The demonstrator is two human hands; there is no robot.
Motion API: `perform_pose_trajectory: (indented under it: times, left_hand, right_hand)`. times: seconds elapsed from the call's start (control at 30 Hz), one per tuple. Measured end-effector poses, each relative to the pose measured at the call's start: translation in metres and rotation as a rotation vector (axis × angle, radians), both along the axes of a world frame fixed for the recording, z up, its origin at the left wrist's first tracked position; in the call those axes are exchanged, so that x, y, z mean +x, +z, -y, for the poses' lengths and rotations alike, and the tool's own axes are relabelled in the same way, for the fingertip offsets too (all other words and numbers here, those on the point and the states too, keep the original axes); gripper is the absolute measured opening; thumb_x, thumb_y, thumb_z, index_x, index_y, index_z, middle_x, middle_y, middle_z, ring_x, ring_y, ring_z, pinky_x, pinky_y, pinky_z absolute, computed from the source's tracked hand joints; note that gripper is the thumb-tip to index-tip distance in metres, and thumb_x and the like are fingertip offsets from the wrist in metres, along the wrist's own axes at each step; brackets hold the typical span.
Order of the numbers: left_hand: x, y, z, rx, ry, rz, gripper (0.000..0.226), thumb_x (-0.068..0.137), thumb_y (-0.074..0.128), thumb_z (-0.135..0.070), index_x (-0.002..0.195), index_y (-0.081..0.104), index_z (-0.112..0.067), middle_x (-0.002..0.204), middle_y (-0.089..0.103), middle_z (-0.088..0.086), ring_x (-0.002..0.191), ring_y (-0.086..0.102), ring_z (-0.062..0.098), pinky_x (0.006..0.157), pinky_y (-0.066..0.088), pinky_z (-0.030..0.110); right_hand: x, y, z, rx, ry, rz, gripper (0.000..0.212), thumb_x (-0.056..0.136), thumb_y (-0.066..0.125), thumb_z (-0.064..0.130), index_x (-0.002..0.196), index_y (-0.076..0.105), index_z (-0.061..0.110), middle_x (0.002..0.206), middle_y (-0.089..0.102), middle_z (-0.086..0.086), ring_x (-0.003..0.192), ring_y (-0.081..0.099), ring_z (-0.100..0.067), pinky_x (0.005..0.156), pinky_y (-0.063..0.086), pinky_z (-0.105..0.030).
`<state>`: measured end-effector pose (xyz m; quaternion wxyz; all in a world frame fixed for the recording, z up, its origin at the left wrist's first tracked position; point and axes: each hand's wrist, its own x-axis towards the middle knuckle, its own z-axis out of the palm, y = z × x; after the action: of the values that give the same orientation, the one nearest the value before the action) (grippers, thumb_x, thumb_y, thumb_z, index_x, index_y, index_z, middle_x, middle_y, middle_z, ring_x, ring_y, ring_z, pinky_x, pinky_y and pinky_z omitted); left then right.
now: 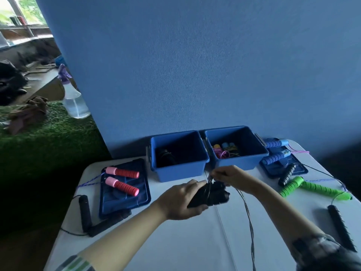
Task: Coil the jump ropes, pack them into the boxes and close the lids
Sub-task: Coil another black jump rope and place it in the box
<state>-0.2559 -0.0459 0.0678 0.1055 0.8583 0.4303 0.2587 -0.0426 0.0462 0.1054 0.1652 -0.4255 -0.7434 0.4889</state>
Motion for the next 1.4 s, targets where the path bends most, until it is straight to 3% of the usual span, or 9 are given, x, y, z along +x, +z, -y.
perform_pose_trajectory:
  times: [0.1,0.2,0.33,0.57,0.8,0.9,1.1,1.2,1.4]
  left_hand:
    - [0.001,0.006,-0.001,-0.07,0.072,0.146,0.058,0.092,0.045,-0.049,0.141,0.035,-0.018,0.118,0.054,0.002,0.096,0.057,0.018,0.078,0.048,0.029]
    - [0.005,0.013,-0.007,-0.119,0.199,0.322,0.053,0.092,0.042,-0.05,0.138,0.036,-0.024,0.122,0.055,-0.001,0.105,0.057,0.014,0.087,0.048,0.033]
    - [0.008,0.017,-0.018,-0.117,0.363,0.439,0.053,0.091,0.037,-0.054,0.134,0.042,-0.023,0.123,0.057,-0.006,0.109,0.057,0.01,0.092,0.047,0.033]
    - [-0.01,0.015,-0.046,-0.055,0.822,0.392,0.035,0.095,0.049,-0.041,0.107,0.044,-0.009,0.102,0.063,0.011,0.087,0.061,0.035,0.061,0.035,0.028]
    - [-0.036,0.012,-0.062,-0.047,1.061,0.171,0.047,0.096,0.04,-0.047,0.115,0.045,-0.004,0.102,0.055,0.022,0.079,0.062,0.043,0.057,0.047,0.041]
    - [-0.05,0.001,-0.057,-0.056,0.949,-0.025,0.051,0.093,0.032,-0.051,0.113,0.049,-0.007,0.091,0.054,0.023,0.065,0.062,0.042,0.049,0.047,0.041]
    - [-0.057,-0.031,-0.039,0.06,0.544,-0.351,0.038,0.091,0.035,-0.048,0.105,0.051,-0.016,0.083,0.055,0.008,0.053,0.06,0.031,0.036,0.041,0.032]
    - [-0.05,-0.039,-0.03,0.09,0.377,-0.378,0.036,0.091,0.037,-0.047,0.11,0.047,-0.018,0.087,0.056,0.006,0.059,0.061,0.03,0.037,0.044,0.033]
    - [-0.031,-0.043,-0.013,0.054,0.055,-0.25,0.041,0.095,0.042,-0.042,0.122,0.041,-0.011,0.103,0.056,0.012,0.074,0.06,0.032,0.051,0.051,0.036]
  right_hand:
    - [-0.002,-0.016,0.001,-0.088,-0.179,-0.149,0.022,0.089,0.059,0.01,0.078,0.066,-0.008,0.066,0.05,-0.012,0.061,0.04,-0.017,0.053,0.032,-0.024]
    - [-0.018,-0.026,0.015,-0.172,-0.287,-0.285,0.039,0.095,0.048,0.006,0.057,0.057,0.003,0.05,0.051,-0.005,0.048,0.04,-0.015,0.053,0.033,-0.027]
    - [-0.053,-0.025,0.04,-0.285,-0.369,-0.426,0.032,0.101,0.039,0.02,0.076,0.057,0.008,0.052,0.049,-0.003,0.043,0.042,-0.014,0.042,0.041,-0.022]
    - [-0.075,-0.04,0.066,-0.154,-0.343,-0.146,0.018,0.097,0.044,0.012,0.091,0.06,0.005,0.054,0.053,0.0,0.037,0.045,-0.012,0.042,0.044,-0.025]
    - [-0.079,-0.034,0.092,-0.042,-0.226,0.119,0.024,0.095,0.046,0.024,0.081,0.057,0.007,0.063,0.057,-0.002,0.048,0.051,-0.015,0.054,0.05,-0.035]
    - [-0.077,-0.024,0.093,0.21,-0.139,0.218,0.024,0.095,0.045,0.026,0.089,0.057,0.005,0.071,0.054,-0.004,0.063,0.045,-0.022,0.059,0.036,-0.033]
    - [-0.053,0.013,0.049,0.344,-0.103,0.268,0.02,0.091,0.045,0.01,0.083,0.062,0.017,0.063,0.049,0.007,0.06,0.043,-0.015,0.057,0.035,-0.028]
    - [-0.037,0.017,0.026,0.354,-0.051,0.321,0.023,0.09,0.045,0.016,0.073,0.052,0.03,0.066,0.054,0.01,0.056,0.045,-0.005,0.061,0.041,-0.03]
    - [-0.022,0.01,-0.002,0.311,0.016,0.245,0.029,0.095,0.048,0.015,0.071,0.048,0.03,0.064,0.049,0.014,0.059,0.046,0.005,0.061,0.035,-0.011]
